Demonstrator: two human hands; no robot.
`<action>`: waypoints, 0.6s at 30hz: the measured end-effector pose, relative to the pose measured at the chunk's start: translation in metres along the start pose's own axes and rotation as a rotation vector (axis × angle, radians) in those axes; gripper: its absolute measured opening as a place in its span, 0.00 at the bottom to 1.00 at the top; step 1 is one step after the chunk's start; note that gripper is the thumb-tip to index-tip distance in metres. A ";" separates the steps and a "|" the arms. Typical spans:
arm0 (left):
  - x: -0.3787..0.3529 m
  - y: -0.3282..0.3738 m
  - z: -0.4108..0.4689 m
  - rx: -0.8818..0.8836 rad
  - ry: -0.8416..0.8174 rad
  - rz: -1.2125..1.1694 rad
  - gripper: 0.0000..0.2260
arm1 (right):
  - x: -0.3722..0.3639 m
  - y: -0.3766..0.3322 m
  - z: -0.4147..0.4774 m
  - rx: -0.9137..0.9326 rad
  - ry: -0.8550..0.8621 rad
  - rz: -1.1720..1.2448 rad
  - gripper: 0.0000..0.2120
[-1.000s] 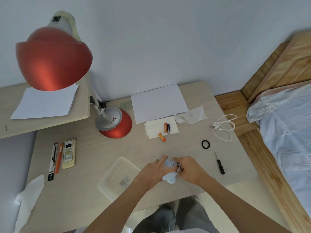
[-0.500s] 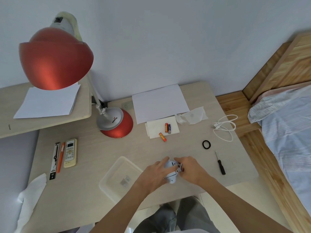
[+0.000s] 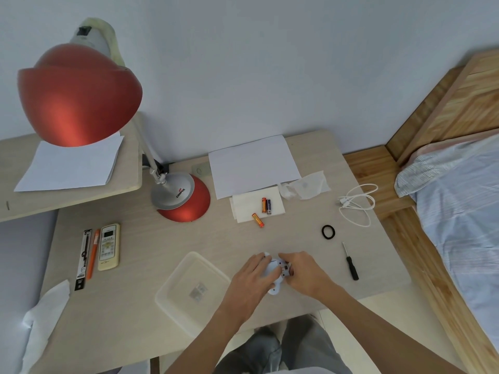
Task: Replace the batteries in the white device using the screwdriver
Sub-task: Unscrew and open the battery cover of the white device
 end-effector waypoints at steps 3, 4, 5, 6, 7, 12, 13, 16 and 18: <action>0.000 0.004 0.000 0.018 0.011 -0.042 0.32 | -0.001 0.000 0.000 0.004 0.003 0.003 0.13; 0.002 0.006 0.001 0.018 0.019 -0.053 0.32 | 0.000 0.000 0.000 0.002 0.002 0.002 0.13; 0.004 0.009 0.001 0.013 0.034 -0.064 0.31 | 0.000 0.000 0.000 0.000 0.001 0.002 0.13; 0.006 0.011 0.002 0.007 0.049 -0.073 0.30 | 0.000 0.001 -0.001 -0.002 0.000 0.001 0.12; 0.007 0.012 0.003 0.009 0.053 -0.080 0.31 | 0.001 0.000 -0.001 0.002 0.002 0.000 0.10; 0.005 0.012 0.004 0.034 0.046 -0.096 0.33 | -0.001 0.003 -0.001 0.000 0.004 -0.006 0.10; 0.004 0.011 0.003 0.032 0.048 -0.092 0.34 | -0.002 0.005 -0.001 -0.003 0.003 -0.005 0.10; 0.002 0.008 0.002 0.041 0.036 -0.101 0.38 | -0.002 0.004 0.000 -0.011 -0.002 -0.003 0.15; 0.002 0.008 0.001 0.043 0.034 -0.116 0.39 | -0.002 0.003 -0.001 -0.016 -0.003 -0.002 0.17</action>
Point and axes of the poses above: each hand's wrist, its own z-axis towards the middle knuckle, its own x-axis out of the back of the hand, y = z × x, the point moved 9 cm from there along z, towards the middle knuckle, and after that the axes turned 15 degrees about y, right-handed, at the moved point
